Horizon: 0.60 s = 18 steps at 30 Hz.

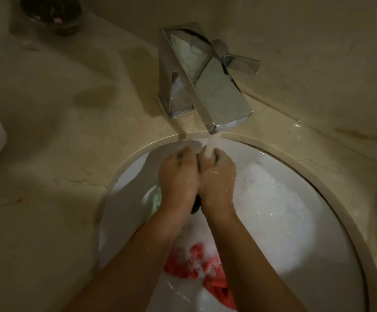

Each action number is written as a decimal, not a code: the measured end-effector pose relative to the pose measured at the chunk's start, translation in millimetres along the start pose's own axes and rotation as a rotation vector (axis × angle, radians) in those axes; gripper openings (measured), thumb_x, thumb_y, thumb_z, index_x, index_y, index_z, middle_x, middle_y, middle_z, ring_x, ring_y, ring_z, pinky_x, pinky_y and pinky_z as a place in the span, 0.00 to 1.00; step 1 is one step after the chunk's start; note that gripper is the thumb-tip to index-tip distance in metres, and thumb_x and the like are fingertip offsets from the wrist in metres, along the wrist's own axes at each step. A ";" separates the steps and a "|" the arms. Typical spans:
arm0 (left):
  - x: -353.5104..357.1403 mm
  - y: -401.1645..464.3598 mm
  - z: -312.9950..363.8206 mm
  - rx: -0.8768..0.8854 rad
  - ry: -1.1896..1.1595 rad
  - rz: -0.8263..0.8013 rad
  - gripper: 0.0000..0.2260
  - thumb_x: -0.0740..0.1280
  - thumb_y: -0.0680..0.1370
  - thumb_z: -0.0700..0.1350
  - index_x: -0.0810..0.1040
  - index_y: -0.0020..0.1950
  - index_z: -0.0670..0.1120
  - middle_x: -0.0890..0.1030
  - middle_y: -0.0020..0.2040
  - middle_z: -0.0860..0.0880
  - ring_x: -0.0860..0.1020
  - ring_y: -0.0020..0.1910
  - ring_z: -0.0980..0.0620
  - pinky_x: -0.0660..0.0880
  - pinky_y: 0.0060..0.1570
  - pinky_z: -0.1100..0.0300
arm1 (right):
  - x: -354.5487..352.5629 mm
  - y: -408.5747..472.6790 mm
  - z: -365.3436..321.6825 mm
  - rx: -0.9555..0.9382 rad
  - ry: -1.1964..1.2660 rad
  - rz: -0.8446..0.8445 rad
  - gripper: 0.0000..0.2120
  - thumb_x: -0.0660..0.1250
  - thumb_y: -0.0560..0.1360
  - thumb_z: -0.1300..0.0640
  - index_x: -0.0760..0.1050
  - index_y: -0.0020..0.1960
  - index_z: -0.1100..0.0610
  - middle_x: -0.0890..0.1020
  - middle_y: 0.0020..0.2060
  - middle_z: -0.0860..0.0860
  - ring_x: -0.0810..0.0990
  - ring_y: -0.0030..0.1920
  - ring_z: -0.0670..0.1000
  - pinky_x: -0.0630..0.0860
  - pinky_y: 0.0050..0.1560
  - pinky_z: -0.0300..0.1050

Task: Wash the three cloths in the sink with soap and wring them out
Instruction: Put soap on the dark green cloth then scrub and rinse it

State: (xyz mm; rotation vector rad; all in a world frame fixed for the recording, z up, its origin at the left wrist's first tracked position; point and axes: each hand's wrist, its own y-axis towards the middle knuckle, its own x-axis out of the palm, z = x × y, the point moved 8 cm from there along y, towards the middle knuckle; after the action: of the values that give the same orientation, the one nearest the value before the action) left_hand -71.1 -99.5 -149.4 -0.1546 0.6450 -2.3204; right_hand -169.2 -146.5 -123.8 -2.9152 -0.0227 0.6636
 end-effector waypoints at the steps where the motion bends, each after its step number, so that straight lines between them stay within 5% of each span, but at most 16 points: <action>1: 0.7 -0.5 -4.6 -0.064 -0.031 -0.024 0.13 0.63 0.76 0.51 0.80 0.34 0.49 0.82 0.35 0.47 0.82 0.40 0.43 0.79 0.48 0.41 | -0.6 0.9 3.2 0.044 0.037 -0.002 0.17 0.62 0.79 0.58 0.71 0.31 0.54 0.75 0.28 0.52 0.75 0.30 0.50 0.74 0.34 0.46; 4: 3.5 -4.6 -16.2 -0.246 -0.060 -0.161 0.06 0.69 0.76 0.51 0.80 0.50 0.51 0.83 0.50 0.46 0.81 0.50 0.46 0.79 0.54 0.45 | -14.7 6.8 15.9 0.209 0.180 0.053 0.15 0.59 0.81 0.53 0.74 0.37 0.55 0.79 0.35 0.53 0.79 0.38 0.51 0.77 0.40 0.47; 7: 6.5 -15.4 -20.8 -0.390 -0.210 -0.425 0.20 0.68 0.74 0.57 0.79 0.60 0.46 0.81 0.56 0.43 0.81 0.54 0.43 0.78 0.55 0.46 | -35.9 7.3 7.7 0.134 0.116 0.073 0.11 0.59 0.81 0.48 0.72 0.41 0.50 0.78 0.38 0.47 0.78 0.42 0.47 0.77 0.44 0.46; 10: 15.1 -27.0 -21.0 -0.513 -0.398 -0.642 0.30 0.66 0.70 0.65 0.77 0.65 0.46 0.81 0.60 0.42 0.80 0.58 0.40 0.73 0.60 0.39 | -32.8 -7.3 -17.1 0.005 0.007 -0.148 0.08 0.63 0.79 0.50 0.73 0.41 0.49 0.80 0.36 0.45 0.80 0.40 0.44 0.79 0.43 0.41; 14: 19.4 -31.9 -25.0 -0.647 -0.729 -0.624 0.33 0.67 0.72 0.62 0.71 0.70 0.42 0.78 0.64 0.38 0.80 0.59 0.39 0.79 0.51 0.45 | -28.7 -32.4 -44.2 0.055 0.362 -0.554 0.06 0.69 0.74 0.53 0.79 0.39 0.53 0.81 0.36 0.47 0.81 0.40 0.45 0.77 0.36 0.37; 16: 13.3 -29.3 -26.3 -0.638 -0.815 -0.587 0.31 0.68 0.75 0.60 0.71 0.70 0.40 0.74 0.68 0.37 0.78 0.61 0.39 0.79 0.51 0.45 | -42.8 -27.4 -41.6 0.072 0.480 -0.490 0.04 0.70 0.72 0.54 0.80 0.38 0.51 0.82 0.37 0.47 0.81 0.40 0.44 0.76 0.38 0.36; 18: 5.6 -23.8 -29.5 -0.596 -0.815 -0.502 0.22 0.68 0.75 0.56 0.78 0.60 0.41 0.80 0.61 0.39 0.80 0.58 0.38 0.78 0.53 0.42 | -60.2 -16.2 -26.4 0.045 0.414 -0.241 0.05 0.69 0.74 0.58 0.79 0.40 0.52 0.82 0.39 0.47 0.81 0.43 0.45 0.78 0.40 0.38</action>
State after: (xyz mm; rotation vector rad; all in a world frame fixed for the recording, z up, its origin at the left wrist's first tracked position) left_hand -98.1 -76.5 -163.7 -1.5871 0.8911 -2.1357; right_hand -211.8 -137.2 -72.0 -2.8785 -0.3004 0.0199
